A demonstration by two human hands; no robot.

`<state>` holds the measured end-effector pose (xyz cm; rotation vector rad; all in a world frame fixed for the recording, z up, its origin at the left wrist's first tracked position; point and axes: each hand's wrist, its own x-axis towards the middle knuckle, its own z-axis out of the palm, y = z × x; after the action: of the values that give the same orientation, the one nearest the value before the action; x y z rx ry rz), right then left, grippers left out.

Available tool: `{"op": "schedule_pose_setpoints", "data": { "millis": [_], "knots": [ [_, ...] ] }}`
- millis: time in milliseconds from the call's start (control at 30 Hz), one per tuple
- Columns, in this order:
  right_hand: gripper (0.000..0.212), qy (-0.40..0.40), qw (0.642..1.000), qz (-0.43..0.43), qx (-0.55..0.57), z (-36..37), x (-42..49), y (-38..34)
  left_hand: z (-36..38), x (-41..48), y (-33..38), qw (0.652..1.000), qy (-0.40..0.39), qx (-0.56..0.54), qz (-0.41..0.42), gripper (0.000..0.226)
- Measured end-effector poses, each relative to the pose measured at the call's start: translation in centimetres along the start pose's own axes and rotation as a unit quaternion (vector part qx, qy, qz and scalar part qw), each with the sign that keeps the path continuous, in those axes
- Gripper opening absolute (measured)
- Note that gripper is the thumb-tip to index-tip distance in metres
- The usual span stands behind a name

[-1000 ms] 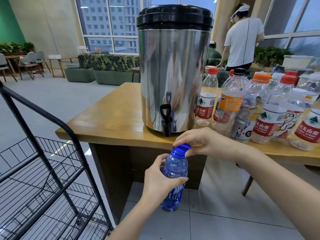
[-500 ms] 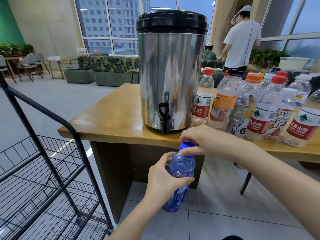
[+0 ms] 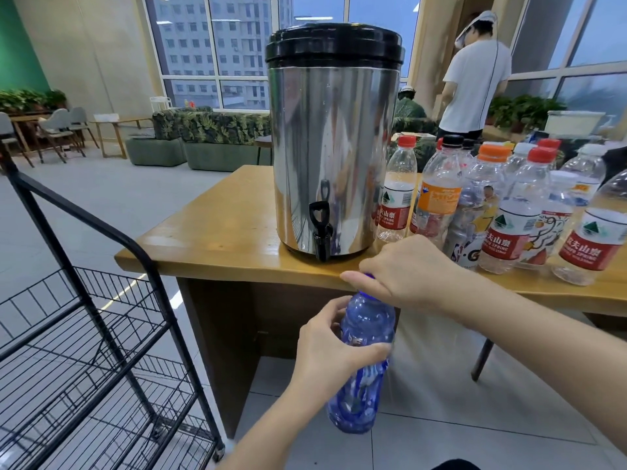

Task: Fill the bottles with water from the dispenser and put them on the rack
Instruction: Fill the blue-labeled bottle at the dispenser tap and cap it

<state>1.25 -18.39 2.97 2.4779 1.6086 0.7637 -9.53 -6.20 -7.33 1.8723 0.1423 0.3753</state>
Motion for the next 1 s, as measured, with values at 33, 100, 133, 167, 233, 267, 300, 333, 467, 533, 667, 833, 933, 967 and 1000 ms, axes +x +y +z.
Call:
{"op": "schedule_pose_setpoints", "data": {
  "millis": [33, 100, 133, 167, 233, 267, 300, 333, 467, 533, 667, 833, 933, 967, 1000],
  "knots": [
    [0.089, -0.019, 0.999, 0.023, 0.033, -0.5, 0.1, 0.4, -0.2, 0.1, 0.3, 1.0, -0.006, -0.009, 0.0, 0.062],
    [0.081, -0.049, 0.993, 0.062, 0.092, -1.5, 0.2, 1.2, -0.5, 0.3, 1.0, 1.0, -0.005, -0.012, 0.006, 0.062],
    [0.08, -0.057, 0.991, 0.07, 0.094, -1.9, 0.2, 1.5, -0.6, 0.4, 1.3, 1.0, 0.003, 0.001, 0.013, 0.064],
    [0.082, -0.064, 0.992, 0.072, 0.082, -2.3, 0.2, 1.4, -0.6, 0.5, 1.5, 0.999, 0.013, 0.022, 0.023, 0.065],
    [0.09, -0.085, 0.993, 0.069, 0.047, -2.7, 0.4, 0.8, -0.5, 0.5, 1.9, 0.997, 0.027, 0.062, 0.042, 0.068],
    [0.091, -0.096, 0.992, 0.067, 0.038, -2.7, 0.5, 0.4, -0.5, 0.6, 1.9, 0.996, 0.028, 0.068, 0.047, 0.067],
    [0.089, -0.107, 0.991, 0.066, 0.04, -2.9, 0.6, 0.2, -0.7, 0.6, 2.0, 0.997, 0.023, 0.063, 0.048, 0.066],
    [0.084, -0.117, 0.99, 0.062, 0.053, -3.2, 0.6, 0.1, -0.9, 0.7, 2.0, 0.998, 0.012, 0.052, 0.045, 0.065],
    [0.059, -0.183, 0.967, 0.008, 0.176, -4.5, 0.4, 0.6, -1.8, 0.6, 2.1, 0.999, -0.047, 0.002, 0.029, 0.066],
    [0.043, -0.213, 0.949, -0.017, 0.23, -5.0, 0.2, 1.0, -2.2, 0.5, 2.2, 0.998, -0.061, -0.009, 0.029, 0.064],
    [0.036, -0.22, 0.929, -0.003, 0.298, -6.5, -0.2, 1.7, -2.6, 0.6, 2.7, 0.997, -0.057, 0.0, 0.048, 0.065],
    [0.038, -0.183, 0.927, 0.002, 0.327, -7.4, -0.1, 2.0, -2.9, 0.7, 2.9, 0.996, -0.056, 0.017, 0.062, 0.066],
    [0.042, -0.169, 0.921, -0.015, 0.351, -7.6, 0.0, 2.5, -3.1, 0.6, 2.8, 0.996, -0.061, 0.02, 0.065, 0.064],
    [0.044, -0.173, 0.915, -0.016, 0.365, -7.6, 0.0, 2.7, -3.1, 0.6, 2.7, 0.996, -0.066, 0.019, 0.063, 0.064],
    [0.045, -0.179, 0.906, -0.017, 0.384, -7.5, 0.0, 2.7, -3.2, 0.6, 2.7, 0.996, -0.069, 0.018, 0.061, 0.064]
  ]
}}
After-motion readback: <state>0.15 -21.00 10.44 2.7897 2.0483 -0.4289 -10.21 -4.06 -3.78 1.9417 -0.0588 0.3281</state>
